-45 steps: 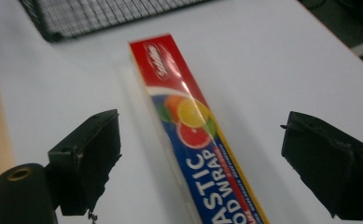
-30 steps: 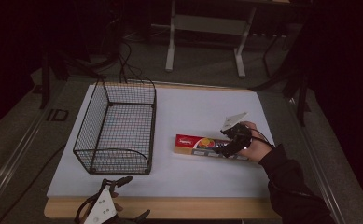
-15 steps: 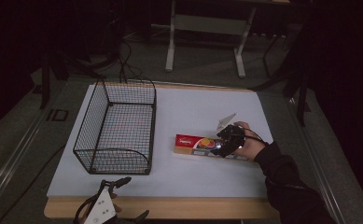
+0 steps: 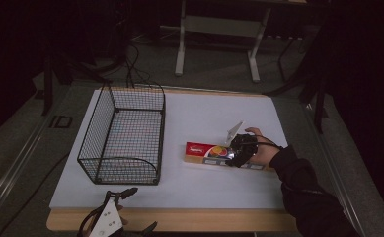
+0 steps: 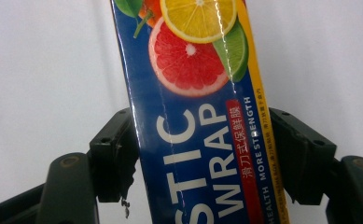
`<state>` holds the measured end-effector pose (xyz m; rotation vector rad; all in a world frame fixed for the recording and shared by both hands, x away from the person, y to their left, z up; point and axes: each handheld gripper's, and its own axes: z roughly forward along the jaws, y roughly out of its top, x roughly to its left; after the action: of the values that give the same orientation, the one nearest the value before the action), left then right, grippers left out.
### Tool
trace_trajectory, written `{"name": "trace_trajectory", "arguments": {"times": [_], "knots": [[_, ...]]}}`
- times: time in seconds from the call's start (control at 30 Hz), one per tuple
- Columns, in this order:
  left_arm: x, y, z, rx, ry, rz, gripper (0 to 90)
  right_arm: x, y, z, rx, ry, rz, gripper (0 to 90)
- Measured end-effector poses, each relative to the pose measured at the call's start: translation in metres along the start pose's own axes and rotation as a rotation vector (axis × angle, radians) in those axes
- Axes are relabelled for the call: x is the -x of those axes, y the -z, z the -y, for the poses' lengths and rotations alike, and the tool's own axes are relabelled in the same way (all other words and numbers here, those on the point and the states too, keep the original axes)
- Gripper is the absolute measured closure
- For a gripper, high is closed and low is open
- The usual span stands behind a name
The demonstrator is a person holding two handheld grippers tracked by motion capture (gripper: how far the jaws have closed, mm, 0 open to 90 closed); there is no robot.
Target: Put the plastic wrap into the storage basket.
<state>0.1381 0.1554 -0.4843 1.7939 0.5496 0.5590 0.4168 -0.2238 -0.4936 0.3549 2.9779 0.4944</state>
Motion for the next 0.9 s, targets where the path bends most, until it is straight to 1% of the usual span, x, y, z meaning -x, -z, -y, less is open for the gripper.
{"name": "trace_trajectory", "arguments": {"times": [0.07, 0.1, 0.17, 0.23, 0.3, 0.33, 0.4, 0.43, 0.47, 0.5, 0.53, 0.6, 0.67, 0.7, 0.8, 0.83, 0.9], "knots": [[0.0, 0.0, 0.0, 0.001, 0.002, 0.0, 0.2, 0.0, -0.001, 0.0, -0.008, 0.017, -0.002, 30.6], [0.0, 0.0, 0.0, 0.001, 0.002, -0.001, 0.2, 0.001, -0.002, 0.0, -0.019, 0.018, -0.009, 30.7], [0.0, 0.0, 0.0, 0.001, 0.001, -0.002, 0.2, 0.004, -0.003, 0.001, -0.041, 0.004, -0.031, 31.3], [0.0, 0.0, 0.0, 0.001, 0.001, -0.003, 0.2, 0.005, -0.003, 0.0, -0.045, 0.003, -0.041, 33.1], [0.0, 0.0, 0.0, 0.001, 0.002, -0.002, 0.2, 0.005, -0.002, -0.002, -0.065, 0.0, -0.042, 34.8], [0.0, 0.0, 0.0, 0.001, 0.002, -0.003, 0.2, 0.005, -0.001, -0.003, -0.068, 0.011, -0.043, 35.6], [0.0, 0.0, 0.0, 0.001, 0.002, -0.002, 0.2, 0.003, 0.001, -0.004, -0.069, 0.02, -0.02, 38.2], [0.0, 0.0, 0.0, 0.001, 0.001, -0.002, 0.2, 0.003, 0.002, -0.004, -0.073, 0.003, -0.024, 39.4], [0.0, 0.0, 0.0, 0.001, 0.001, -0.001, 0.2, 0.004, 0.003, -0.004, -0.067, -0.031, -0.04, 39.6], [0.0, 0.0, 0.0, 0.002, 0.001, -0.001, 0.2, 0.006, 0.006, -0.004, -0.062, -0.045, -0.055, 39.7], [0.0, 0.0, 0.0, 0.001, 0.001, -0.002, 0.2, 0.006, 0.008, -0.003, -0.052, -0.05, -0.052, 39.6], [0.0, 0.0, 0.0, 0.003, 0.001, -0.002, 0.2, 0.004, 0.012, -0.004, -0.03, -0.058, -0.021, 39.8], [0.0, 0.0, 0.0, 0.002, 0.001, -0.001, 0.2, 0.005, 0.018, -0.005, -0.021, -0.086, -0.016, 39.8], [0.0, 0.0, 0.0, 0.003, 0.001, -0.001, 0.2, 0.004, 0.021, -0.006, -0.005, -0.103, -0.007, 39.9], [0.0, 0.0, -0.001, 0.008, 0.0, 0.0, 0.2, 0.003, 0.031, -0.011, 0.012, -0.136, 0.029, 40.0], [0.0, 0.0, -0.001, 0.009, 0.0, 0.0, 0.2, 0.002, 0.036, -0.012, 0.019, -0.152, 0.037, 40.0], [0.0, 0.0, -0.001, 0.009, -0.001, 0.002, 0.2, 0.002, 0.042, -0.014, 0.046, -0.168, 0.043, 40.1]]}}
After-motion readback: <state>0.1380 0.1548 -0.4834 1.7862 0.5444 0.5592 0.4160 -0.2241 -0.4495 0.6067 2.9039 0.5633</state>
